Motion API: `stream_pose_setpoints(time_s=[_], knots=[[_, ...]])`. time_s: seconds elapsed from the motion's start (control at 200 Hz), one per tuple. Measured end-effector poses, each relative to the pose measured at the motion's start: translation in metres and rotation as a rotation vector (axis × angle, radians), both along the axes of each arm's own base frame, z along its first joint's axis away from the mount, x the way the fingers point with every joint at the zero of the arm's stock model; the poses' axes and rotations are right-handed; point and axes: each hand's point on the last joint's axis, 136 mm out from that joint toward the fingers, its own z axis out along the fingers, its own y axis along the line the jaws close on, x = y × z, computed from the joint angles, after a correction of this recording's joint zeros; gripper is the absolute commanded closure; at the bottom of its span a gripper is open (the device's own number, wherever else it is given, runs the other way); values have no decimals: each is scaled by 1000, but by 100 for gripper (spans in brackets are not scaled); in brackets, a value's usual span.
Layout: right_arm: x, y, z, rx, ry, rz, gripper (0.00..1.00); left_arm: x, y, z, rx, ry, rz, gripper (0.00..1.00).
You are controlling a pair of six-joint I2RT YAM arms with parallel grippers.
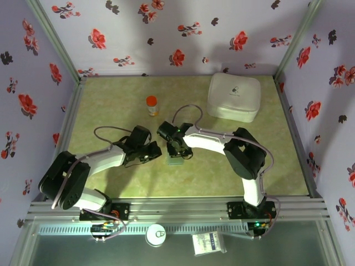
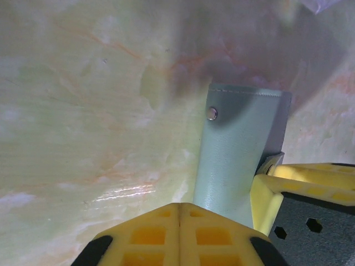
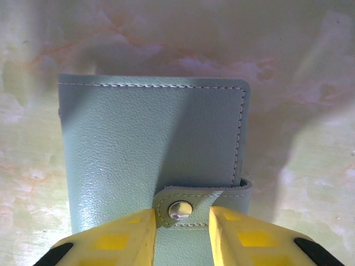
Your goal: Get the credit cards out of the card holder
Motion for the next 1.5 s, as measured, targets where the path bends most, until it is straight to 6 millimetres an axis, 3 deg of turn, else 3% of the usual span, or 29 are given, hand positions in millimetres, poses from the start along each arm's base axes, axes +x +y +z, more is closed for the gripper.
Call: stream_pose_setpoints(time_s=[0.445, 0.94, 1.5], knots=[[1, -2, 0, 32, -12, -8, 82, 2, -27, -1, -37, 11, -41, 99], [1, -2, 4, 71, -30, -12, 100, 2, -35, -17, -48, 57, -35, 99], [2, -28, 15, 150, -100, -77, 100, 4, -39, -21, -125, 30, 2, 98]])
